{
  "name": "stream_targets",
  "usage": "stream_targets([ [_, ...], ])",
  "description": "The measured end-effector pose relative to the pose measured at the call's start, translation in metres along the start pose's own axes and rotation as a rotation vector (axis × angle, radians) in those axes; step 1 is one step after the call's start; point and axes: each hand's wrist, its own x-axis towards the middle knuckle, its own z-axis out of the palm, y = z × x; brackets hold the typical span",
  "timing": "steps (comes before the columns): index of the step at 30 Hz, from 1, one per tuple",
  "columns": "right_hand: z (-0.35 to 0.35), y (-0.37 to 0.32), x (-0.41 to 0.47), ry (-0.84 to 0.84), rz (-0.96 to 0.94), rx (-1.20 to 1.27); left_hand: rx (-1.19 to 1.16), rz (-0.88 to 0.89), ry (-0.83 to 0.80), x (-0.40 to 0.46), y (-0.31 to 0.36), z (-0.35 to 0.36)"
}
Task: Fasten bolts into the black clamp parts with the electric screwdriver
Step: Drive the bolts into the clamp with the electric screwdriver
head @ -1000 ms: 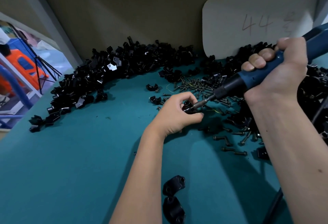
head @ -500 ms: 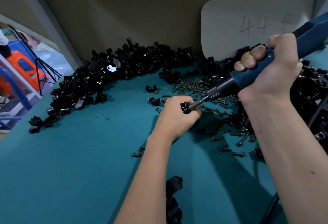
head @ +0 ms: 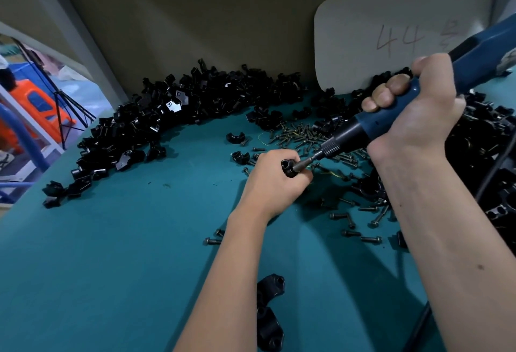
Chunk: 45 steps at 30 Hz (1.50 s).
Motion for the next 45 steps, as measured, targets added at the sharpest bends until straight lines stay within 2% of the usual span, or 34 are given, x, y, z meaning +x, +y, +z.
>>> stream_targets([
  [13, -0.004, 0.003, 0.0, 0.054, 0.052, 0.033, -0.008, -0.028, -0.003, -0.003, 0.0, 0.001],
  [25, -0.004, 0.001, 0.001, 0.076, 0.04, 0.061, -0.001, 0.014, 0.089, -0.004, 0.001, 0.003],
  [34, -0.005, 0.005, 0.004, 0.136, 0.001, 0.034, 0.141, -0.001, 0.122, -0.004, 0.007, 0.001],
  [38, -0.005, 0.006, 0.005, 0.101, -0.015, 0.023, 0.175, 0.007, 0.141, -0.005, 0.009, 0.002],
  [45, -0.007, -0.001, 0.006, 0.012, 0.084, 0.1, 0.341, 0.142, 0.319, -0.002, 0.013, -0.002],
])
